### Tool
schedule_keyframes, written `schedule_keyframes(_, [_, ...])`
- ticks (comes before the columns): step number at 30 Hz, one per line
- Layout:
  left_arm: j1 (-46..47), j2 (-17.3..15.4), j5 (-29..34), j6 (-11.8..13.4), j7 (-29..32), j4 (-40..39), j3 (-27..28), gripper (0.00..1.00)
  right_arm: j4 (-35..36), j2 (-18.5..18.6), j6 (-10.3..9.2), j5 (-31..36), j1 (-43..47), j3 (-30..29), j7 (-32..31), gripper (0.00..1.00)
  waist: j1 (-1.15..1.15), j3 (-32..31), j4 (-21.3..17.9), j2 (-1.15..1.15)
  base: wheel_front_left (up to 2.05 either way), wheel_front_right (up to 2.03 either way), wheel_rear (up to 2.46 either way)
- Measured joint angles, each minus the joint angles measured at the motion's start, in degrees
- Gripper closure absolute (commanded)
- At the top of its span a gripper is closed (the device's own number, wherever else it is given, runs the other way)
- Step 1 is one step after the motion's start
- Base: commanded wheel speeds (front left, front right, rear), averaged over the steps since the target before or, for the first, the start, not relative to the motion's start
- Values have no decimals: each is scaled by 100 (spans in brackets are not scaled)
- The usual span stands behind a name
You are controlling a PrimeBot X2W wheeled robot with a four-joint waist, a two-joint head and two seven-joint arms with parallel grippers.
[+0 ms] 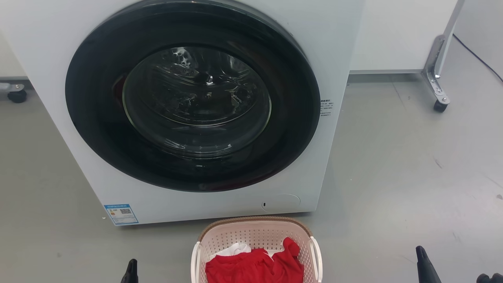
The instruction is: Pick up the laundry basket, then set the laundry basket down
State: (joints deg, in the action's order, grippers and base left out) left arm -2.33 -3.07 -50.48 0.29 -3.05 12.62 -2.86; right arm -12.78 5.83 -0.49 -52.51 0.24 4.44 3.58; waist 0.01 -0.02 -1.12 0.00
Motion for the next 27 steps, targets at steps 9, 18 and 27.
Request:
schedule_keyframes(9, [118, 5, -725, -125, 183, 73, 138, 100, -68, -53, 123, -697, -98, -216, -176, 100, 0, 2, 20, 0, 0, 0, 0])
schedule_keyframes(18, [244, 18, -1452, -265, 353, 151, 282, 100, -148, -118, 255, -1394, -206, -432, -357, 100, 0, 4, 40, 0, 0, 0, 0])
schedule_keyframes(27, [359, 37, -2179, -391, 506, 225, 428, 100, -233, -178, 398, -2094, -276, -645, -541, 100, 0, 7, 60, 0, 0, 0, 0])
